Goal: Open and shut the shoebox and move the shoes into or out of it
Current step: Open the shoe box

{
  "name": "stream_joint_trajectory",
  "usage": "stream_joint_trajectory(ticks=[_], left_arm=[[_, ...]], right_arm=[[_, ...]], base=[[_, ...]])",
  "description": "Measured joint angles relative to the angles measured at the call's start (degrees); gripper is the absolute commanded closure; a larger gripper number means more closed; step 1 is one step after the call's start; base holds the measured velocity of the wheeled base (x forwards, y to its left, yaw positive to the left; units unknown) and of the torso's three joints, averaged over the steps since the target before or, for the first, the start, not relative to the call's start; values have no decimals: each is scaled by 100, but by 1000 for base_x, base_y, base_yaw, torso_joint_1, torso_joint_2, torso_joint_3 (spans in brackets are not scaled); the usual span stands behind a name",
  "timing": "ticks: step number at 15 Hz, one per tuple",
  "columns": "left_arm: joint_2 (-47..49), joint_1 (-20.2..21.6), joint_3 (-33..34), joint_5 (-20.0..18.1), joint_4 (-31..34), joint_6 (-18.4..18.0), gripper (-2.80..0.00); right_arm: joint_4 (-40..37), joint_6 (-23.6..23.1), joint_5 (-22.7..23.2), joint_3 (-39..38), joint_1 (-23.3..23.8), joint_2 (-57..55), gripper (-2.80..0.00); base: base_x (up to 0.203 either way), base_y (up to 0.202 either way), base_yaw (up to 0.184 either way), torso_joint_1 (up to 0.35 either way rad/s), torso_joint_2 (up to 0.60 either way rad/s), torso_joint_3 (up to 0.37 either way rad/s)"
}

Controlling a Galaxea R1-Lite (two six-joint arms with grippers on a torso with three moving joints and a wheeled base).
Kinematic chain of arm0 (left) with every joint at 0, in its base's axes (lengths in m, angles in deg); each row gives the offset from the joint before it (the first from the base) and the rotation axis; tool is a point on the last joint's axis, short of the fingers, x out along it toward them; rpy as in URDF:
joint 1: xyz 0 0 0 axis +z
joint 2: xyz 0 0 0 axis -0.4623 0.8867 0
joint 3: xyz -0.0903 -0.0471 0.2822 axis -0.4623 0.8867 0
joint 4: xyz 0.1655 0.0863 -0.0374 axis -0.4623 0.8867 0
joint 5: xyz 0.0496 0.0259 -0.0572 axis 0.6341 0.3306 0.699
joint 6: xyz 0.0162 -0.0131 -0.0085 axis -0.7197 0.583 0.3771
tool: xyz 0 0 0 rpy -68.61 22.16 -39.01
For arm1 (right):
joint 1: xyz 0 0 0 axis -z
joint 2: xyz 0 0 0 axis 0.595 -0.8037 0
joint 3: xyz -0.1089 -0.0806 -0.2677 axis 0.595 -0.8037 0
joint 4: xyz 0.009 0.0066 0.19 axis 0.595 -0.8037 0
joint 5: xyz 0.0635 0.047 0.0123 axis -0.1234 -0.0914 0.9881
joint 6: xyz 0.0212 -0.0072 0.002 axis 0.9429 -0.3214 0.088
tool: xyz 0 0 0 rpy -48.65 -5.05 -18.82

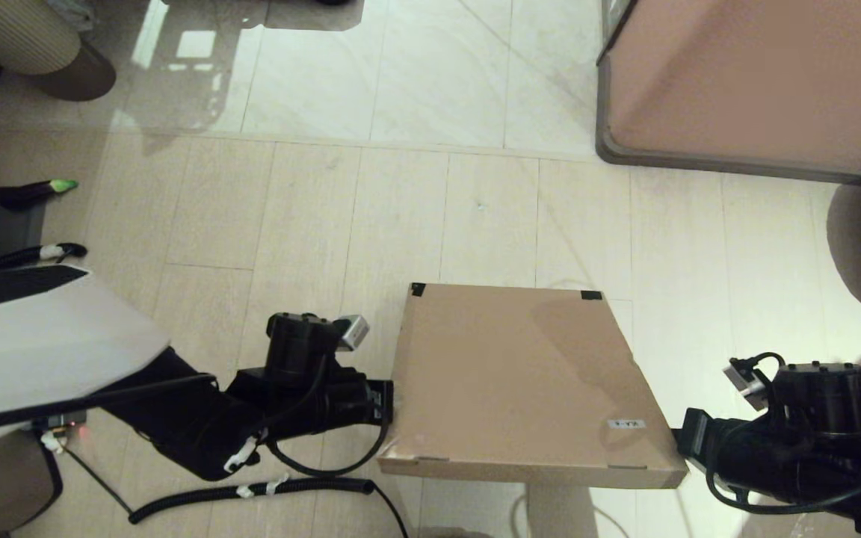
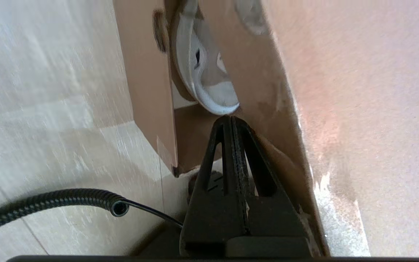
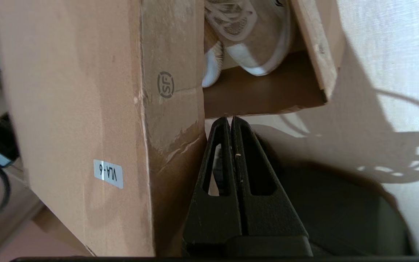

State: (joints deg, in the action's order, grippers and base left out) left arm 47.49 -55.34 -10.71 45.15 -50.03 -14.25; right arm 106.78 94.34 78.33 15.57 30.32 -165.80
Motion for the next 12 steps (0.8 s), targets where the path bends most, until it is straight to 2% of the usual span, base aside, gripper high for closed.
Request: stream_joint_trajectory(ticks=[3, 9, 12], left_arm=[[-200, 51, 5, 186, 30, 0, 0], [-646, 252, -58, 607, 378, -6, 0], [-795, 472, -81, 677, 378, -9, 0]], right_arm=[[9, 320, 81, -56, -2, 150, 0], [10, 402, 102, -128, -2, 302, 0], [-42, 403, 96, -152, -2, 391, 0]], base=[[0, 0, 0, 0, 0, 0], [0, 0, 0, 0, 0, 0], [0, 0, 0, 0, 0, 0]])
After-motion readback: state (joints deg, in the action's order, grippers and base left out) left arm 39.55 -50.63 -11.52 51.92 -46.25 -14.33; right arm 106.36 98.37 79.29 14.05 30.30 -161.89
